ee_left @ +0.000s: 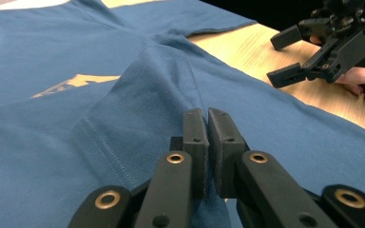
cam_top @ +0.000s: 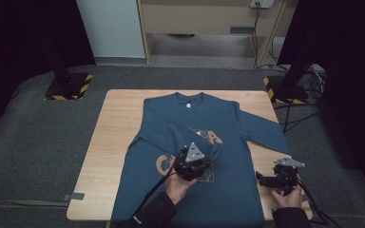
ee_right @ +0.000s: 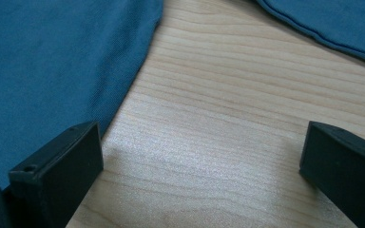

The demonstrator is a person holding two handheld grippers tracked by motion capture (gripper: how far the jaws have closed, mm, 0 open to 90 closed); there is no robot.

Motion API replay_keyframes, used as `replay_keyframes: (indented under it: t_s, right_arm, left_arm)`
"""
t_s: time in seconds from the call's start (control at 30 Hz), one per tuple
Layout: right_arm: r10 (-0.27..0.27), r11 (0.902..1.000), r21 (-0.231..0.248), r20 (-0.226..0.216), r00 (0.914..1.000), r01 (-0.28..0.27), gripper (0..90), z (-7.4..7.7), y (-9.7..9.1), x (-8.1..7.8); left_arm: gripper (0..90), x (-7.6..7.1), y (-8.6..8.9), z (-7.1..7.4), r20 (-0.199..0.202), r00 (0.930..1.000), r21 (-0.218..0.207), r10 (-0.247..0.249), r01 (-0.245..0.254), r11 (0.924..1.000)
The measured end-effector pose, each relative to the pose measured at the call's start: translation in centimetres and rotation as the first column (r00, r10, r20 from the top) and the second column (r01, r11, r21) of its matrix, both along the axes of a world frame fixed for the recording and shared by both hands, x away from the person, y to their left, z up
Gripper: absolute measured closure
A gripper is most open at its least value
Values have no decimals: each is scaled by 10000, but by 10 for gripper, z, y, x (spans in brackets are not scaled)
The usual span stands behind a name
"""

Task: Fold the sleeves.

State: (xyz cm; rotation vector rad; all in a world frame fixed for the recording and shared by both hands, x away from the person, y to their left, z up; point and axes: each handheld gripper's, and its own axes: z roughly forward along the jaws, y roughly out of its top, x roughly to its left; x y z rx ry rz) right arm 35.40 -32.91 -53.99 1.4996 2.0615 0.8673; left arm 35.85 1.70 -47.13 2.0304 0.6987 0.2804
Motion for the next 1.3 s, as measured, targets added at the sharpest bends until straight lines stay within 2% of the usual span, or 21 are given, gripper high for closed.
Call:
replay_keyframes:
  t_s: [0.07,0.17,0.3,0.37,0.47,0.6,0.73,0.83,1.03,1.13,1.3]
  right_arm:
    - [3,10000,-1,2,10000,-3,5,0,0,0]
    - [-1,10000,2,1,10000,1,5,0,0,0]
    - [5,10000,-4,-1,10000,-5,5,0,0,0]
    - [1,10000,0,1,10000,-1,5,0,0,0]
    - [13,10000,-12,5,10000,-13,5,0,0,0]
    - [0,10000,2,3,10000,0,5,0,0,0]
    - [-2,10000,-1,2,10000,2,5,0,0,0]
    - [-1,10000,0,1,10000,1,5,0,0,0]
    - [3,10000,-1,3,10000,-3,5,0,0,0]
    - [4,10000,-2,3,10000,-4,5,0,0,0]
    - [10,10000,-1,-5,10000,-10,5,0,0,0]
  left_arm:
    - [850,2,-4,-3,-145,9999,-31,-62,61,10000]
    - [782,6,-6,-5,-368,9993,-152,-82,76,9999]
    - [645,13,2,-5,-468,9976,124,507,-502,9987]
    - [586,19,9,-5,-572,9938,271,956,-941,9952]
    - [543,27,21,-8,-823,9852,457,1506,-1473,9880]
    - [527,31,28,-18,-1207,9760,728,1810,-1732,9822]
    - [513,32,23,-29,-1416,9729,1046,1827,-1688,9801]
    - [514,33,19,-34,-1393,9731,1103,1833,-1688,9795]
    - [519,40,10,-50,-1480,9651,1340,2161,-1969,9712]
    - [534,41,8,-56,-1336,9667,1342,2182,-2005,9705]
    - [583,40,6,-57,-1133,9679,1350,2244,-2087,9686]
